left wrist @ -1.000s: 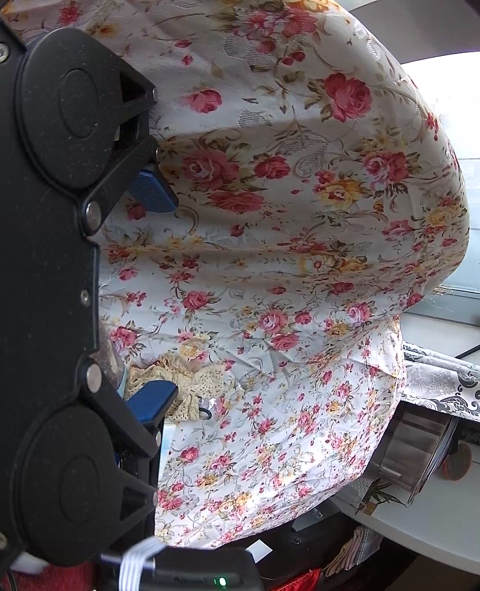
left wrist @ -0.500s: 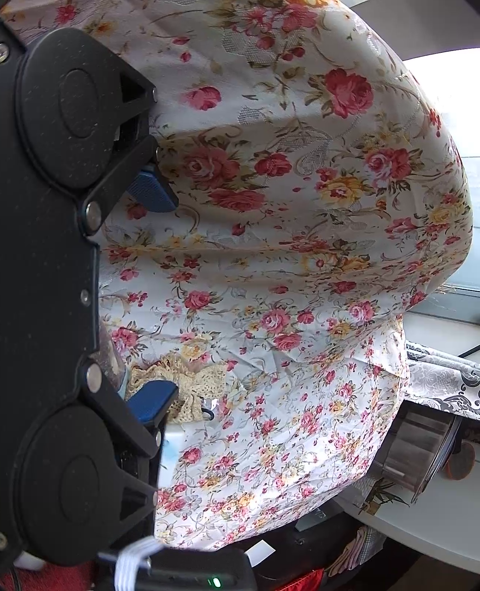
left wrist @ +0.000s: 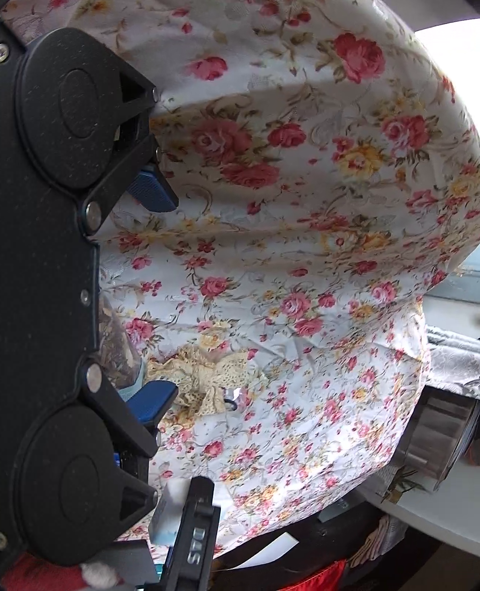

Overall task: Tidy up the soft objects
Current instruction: 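Close the right tool on the white tissue pack while the left tool grasps the light blue herb bag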

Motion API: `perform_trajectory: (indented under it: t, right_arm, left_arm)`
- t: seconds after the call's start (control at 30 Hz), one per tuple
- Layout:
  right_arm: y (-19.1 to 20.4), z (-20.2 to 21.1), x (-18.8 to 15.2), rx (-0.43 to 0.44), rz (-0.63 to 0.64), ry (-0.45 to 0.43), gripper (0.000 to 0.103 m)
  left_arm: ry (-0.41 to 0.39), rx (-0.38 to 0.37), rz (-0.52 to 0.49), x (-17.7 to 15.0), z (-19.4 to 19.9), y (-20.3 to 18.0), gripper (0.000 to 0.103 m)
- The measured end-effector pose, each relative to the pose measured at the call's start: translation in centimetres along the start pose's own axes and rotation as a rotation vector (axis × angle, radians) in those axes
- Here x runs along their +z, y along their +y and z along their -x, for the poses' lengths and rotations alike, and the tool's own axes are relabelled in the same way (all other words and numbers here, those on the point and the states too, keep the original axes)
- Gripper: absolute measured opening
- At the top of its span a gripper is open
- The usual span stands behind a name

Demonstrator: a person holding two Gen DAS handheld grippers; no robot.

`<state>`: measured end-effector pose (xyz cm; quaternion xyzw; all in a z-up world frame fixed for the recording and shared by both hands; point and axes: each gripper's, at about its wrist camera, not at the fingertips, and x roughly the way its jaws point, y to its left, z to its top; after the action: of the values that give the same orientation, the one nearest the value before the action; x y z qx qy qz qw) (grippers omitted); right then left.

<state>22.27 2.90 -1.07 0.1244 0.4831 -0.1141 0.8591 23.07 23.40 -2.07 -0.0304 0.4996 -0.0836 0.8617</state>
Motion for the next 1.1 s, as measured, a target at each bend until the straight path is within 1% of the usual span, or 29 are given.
perform_trajectory:
  t: [0.1, 0.23, 0.3, 0.4, 0.5, 0.63, 0.73, 0.83, 0.9, 0.93, 0.97, 1.0, 1.03, 1.1]
  right_arm:
    - [-0.3, 1.5, -0.8, 0.005, 0.000, -0.018, 0.074]
    - [-0.7, 3.4, -1.9, 0.015, -0.006, -0.040, 0.074]
    - [-0.9, 4.1, -2.5, 0.024, -0.012, -0.044, 0.074]
    - [-1.2, 4.8, -3.2, 0.024, -0.013, -0.051, 0.074]
    - [-1.6, 5.1, -3.8, 0.019, -0.021, -0.053, 0.074]
    - [-1.9, 5.2, -4.3, 0.020, -0.033, -0.051, 0.074]
    - [-2.0, 5.1, -4.6, 0.022, -0.037, -0.045, 0.074]
    - [-1.9, 4.8, -4.7, 0.028, -0.040, -0.039, 0.074]
    - [-1.9, 4.8, -4.8, 0.033, -0.040, -0.036, 0.074]
    - [-1.9, 4.8, -4.8, 0.037, -0.040, -0.035, 0.074]
    - [-1.8, 4.8, -4.8, 0.039, -0.040, -0.034, 0.074]
    - [-1.8, 4.9, -4.9, 0.043, -0.040, -0.034, 0.074]
    - [-1.8, 4.9, -4.9, 0.047, -0.040, -0.033, 0.074]
    - [-1.8, 5.0, -4.9, 0.055, -0.042, -0.032, 0.074]
  left_arm:
    - [0.028, 0.009, -0.028, -0.1, -0.4, -0.3, 0.095]
    - [0.050, -0.003, -0.047, -0.4, -0.7, -0.6, 0.095]
    - [0.074, -0.018, -0.052, -0.6, -0.9, -0.8, 0.095]
    - [0.119, -0.045, -0.063, -1.0, -1.3, -1.2, 0.095]
    - [0.181, -0.026, -0.084, -1.3, -2.2, -1.5, 0.095]
    - [0.276, -0.038, -0.056, -1.6, -3.5, -1.0, 0.095]
    - [0.320, -0.054, -0.059, -2.1, -4.0, -1.2, 0.095]
    - [0.358, -0.059, -0.086, -2.5, -4.6, -1.5, 0.094]
    - [0.388, -0.078, -0.087, -2.8, -5.0, -1.6, 0.085]
    - [0.404, -0.102, -0.081, -2.9, -5.1, -1.5, 0.066]
    - [0.409, -0.112, -0.078, -2.9, -5.1, -1.4, 0.060]
    - [0.396, -0.110, -0.085, -2.9, -4.8, -1.5, 0.058]
    - [0.382, -0.112, -0.092, -2.9, -4.6, -1.6, 0.053]
    - [0.369, -0.123, -0.076, -2.8, -4.4, -1.4, 0.049]
